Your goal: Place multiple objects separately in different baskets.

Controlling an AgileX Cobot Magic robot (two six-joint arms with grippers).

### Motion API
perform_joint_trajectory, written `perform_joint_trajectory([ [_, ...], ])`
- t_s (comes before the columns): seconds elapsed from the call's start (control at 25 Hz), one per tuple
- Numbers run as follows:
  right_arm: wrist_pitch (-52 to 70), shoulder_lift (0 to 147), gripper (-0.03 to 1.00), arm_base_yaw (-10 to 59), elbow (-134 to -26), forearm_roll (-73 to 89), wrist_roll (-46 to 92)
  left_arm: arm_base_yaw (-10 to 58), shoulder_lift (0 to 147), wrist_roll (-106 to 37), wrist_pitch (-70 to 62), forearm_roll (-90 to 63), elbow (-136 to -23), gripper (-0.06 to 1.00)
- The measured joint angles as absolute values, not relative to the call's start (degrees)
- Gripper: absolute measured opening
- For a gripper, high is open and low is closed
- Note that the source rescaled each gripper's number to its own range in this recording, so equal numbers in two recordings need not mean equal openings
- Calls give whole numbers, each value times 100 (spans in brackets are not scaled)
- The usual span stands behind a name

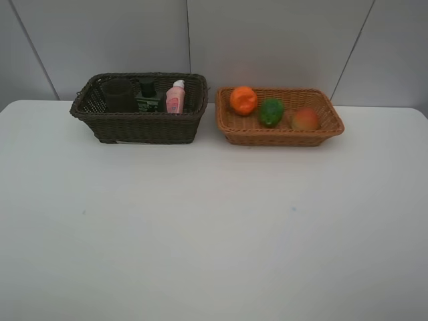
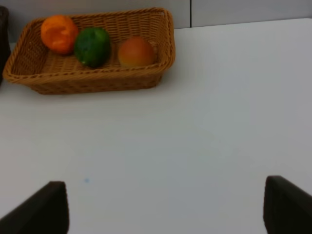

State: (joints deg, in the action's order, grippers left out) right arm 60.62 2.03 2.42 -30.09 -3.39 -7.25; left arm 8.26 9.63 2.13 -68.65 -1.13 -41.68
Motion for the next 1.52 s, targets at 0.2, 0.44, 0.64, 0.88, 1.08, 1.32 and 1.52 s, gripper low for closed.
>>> perform_joint_trajectory([
  [0.2,6062,203,70,242,-3009,-339,-725,826,378,213,-6865,-118,-4161,100],
  [0.44,6062,203,70,242,-3009,-339,-725,826,57,213,-6865,-98,-4038,100],
  [0.64,6062,203,70,242,-3009,-339,-725,826,-43,213,-6865,-88,-3422,100],
  [0.88,6062,203,70,242,-3009,-339,-725,826,-43,255,-6779,0,-3131,100],
  [1.08,6062,203,70,242,-3009,-339,-725,826,-43,255,-6524,0,-3113,100],
  [1.32,6062,203,70,242,-3009,-339,-725,826,-43,255,-6184,0,-2912,100],
  [1.52,6062,203,70,242,-3009,-339,-725,826,-43,255,-6107,0,-2904,100],
])
